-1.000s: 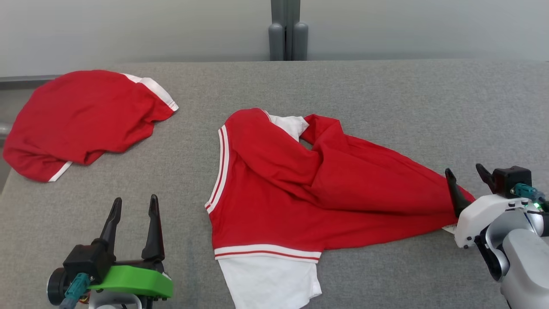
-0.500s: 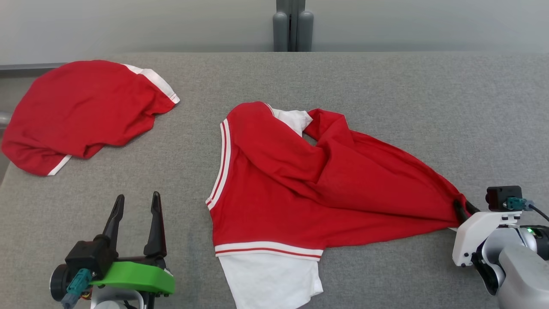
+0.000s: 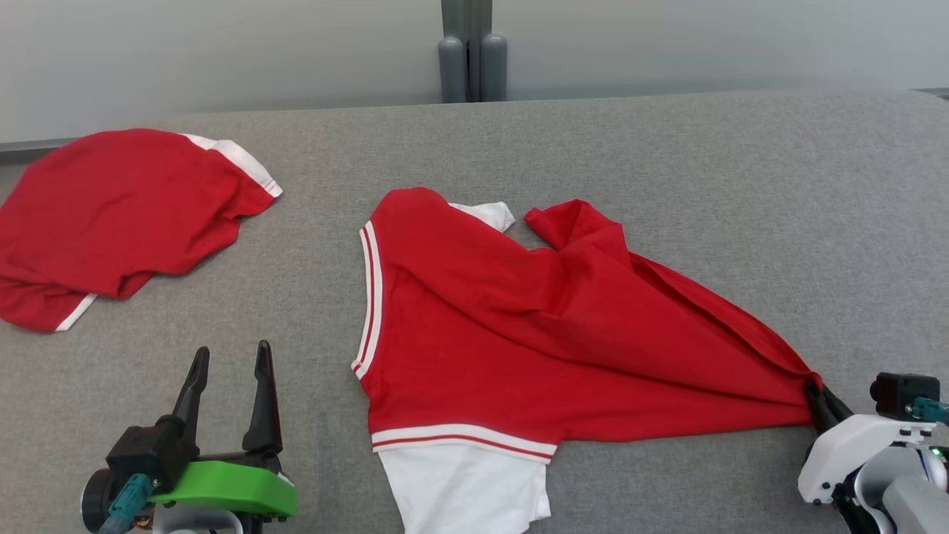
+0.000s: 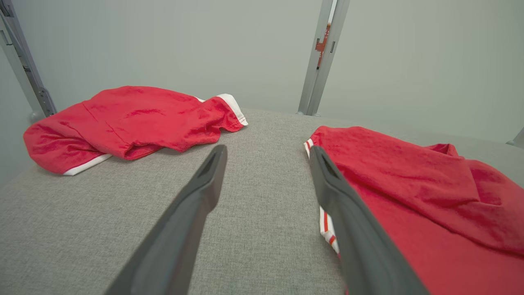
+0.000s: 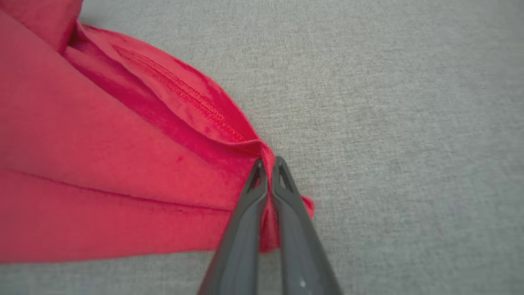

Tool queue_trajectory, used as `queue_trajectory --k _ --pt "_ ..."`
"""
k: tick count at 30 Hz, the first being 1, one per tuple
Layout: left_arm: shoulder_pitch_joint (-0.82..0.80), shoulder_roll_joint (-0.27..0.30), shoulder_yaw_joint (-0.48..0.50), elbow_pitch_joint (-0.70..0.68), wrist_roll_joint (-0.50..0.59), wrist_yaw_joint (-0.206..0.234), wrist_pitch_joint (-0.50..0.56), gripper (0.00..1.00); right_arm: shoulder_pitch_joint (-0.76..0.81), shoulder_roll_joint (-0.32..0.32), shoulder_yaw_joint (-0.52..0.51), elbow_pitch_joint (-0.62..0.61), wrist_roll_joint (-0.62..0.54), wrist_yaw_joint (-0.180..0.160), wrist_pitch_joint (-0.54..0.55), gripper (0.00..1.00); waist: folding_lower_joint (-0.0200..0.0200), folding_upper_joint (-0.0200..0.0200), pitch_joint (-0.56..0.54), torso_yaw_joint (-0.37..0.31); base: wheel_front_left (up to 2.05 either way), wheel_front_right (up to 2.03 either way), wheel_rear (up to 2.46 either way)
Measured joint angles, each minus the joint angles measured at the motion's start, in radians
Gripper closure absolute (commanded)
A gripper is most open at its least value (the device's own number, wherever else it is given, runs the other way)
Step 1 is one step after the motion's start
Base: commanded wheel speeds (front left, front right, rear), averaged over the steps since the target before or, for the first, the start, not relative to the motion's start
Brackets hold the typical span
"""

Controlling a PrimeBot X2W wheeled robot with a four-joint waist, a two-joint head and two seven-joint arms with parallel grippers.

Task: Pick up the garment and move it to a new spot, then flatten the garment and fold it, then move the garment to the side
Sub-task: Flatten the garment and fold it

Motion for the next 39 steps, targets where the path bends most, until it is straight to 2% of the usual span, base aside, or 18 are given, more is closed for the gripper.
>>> queue_trajectory --k 1,2,10,15,20,25,31,39 --pt "0.001 0.000 0.004 -0.001 0.001 0.000 0.000 0.00 0.012 -0.001 -0.004 -0.017 0.002 0.000 -0.002 0.58 0.0000 0.0000 -0.002 -0.005 0.00 0.00 0.00" --pt "0.003 0.000 0.006 -0.002 0.002 0.000 0.000 0.00 0.019 -0.001 -0.011 -0.034 0.005 0.000 -0.010 0.00 0.0000 0.0000 -0.003 -0.010 0.00 0.00 0.00" --pt "0.015 0.000 0.021 -0.006 0.010 0.000 0.000 0.00 0.065 0.005 -0.116 -0.180 -0.067 0.000 -0.031 0.00 0.0000 0.0000 -0.027 -0.039 0.00 0.00 0.00" --pt "0.030 -0.001 0.033 -0.007 0.014 -0.001 0.000 0.00 0.140 0.064 -0.227 -0.360 -0.179 0.000 -0.031 0.00 0.0000 0.0000 -0.048 -0.052 0.00 0.00 0.00" --pt "0.047 -0.001 0.044 -0.012 0.014 -0.001 0.000 0.00 0.216 0.125 -0.291 -0.531 -0.258 0.000 -0.032 0.00 0.0000 -0.0001 -0.067 -0.060 0.00 0.00 0.00" --pt "0.059 -0.001 0.049 -0.016 0.015 -0.001 0.000 0.00 0.282 0.164 -0.302 -0.660 -0.310 0.000 -0.032 0.00 0.0000 0.0000 -0.082 -0.064 0.00 0.00 0.00" --pt "0.061 -0.001 0.056 -0.015 0.017 -0.001 0.000 0.00 0.313 0.180 -0.288 -0.761 -0.330 0.000 -0.032 0.00 0.0000 0.0000 -0.090 -0.064 0.00 0.00 0.00" --pt "0.061 -0.001 0.060 -0.008 0.033 -0.001 0.000 0.00 0.337 0.197 -0.264 -0.813 -0.336 0.000 -0.032 0.00 0.0000 0.0000 -0.100 -0.055 0.00 0.00 0.00"
